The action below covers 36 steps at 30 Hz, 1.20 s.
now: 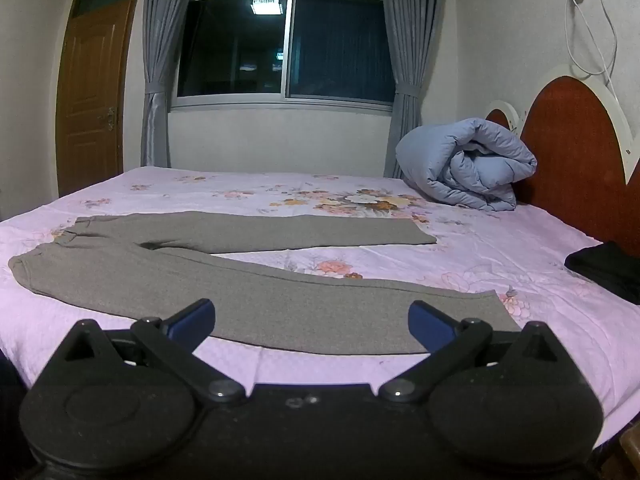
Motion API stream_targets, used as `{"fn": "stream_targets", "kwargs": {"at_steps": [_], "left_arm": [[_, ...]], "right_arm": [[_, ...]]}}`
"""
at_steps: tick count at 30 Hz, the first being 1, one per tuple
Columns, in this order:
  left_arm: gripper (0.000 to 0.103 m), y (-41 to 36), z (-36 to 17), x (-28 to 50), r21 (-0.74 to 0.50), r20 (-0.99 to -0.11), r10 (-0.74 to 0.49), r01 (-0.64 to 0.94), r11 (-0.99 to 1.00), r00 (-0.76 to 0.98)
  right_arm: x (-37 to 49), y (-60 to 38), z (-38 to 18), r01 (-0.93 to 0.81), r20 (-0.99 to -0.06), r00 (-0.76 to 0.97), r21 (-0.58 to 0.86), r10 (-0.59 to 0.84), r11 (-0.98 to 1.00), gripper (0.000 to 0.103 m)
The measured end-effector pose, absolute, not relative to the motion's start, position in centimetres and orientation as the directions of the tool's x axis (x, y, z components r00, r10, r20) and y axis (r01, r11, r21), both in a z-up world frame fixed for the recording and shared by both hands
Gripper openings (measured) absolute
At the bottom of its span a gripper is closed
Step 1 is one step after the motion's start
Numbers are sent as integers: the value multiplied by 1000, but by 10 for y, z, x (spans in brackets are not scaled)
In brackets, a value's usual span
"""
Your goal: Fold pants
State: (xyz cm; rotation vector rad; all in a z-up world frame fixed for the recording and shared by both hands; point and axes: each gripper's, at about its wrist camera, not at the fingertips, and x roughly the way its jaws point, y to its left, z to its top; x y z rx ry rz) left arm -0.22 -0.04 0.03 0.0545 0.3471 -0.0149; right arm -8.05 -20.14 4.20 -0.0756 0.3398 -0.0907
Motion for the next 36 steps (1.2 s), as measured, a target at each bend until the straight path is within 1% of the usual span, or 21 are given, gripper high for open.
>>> {"fn": "stream_targets", "kwargs": {"at_steps": [8, 36], "left_arm": [[103, 1, 0, 1, 49, -356, -8, 27, 998, 934], [103, 1, -4, 3, 42, -368, -5, 22, 999, 930]], "right_arm": [[-81, -201, 42, 77, -327, 940, -88, -101, 993, 97], [-80, -201, 41, 76, -329, 939, -91, -102, 993, 97]]}}
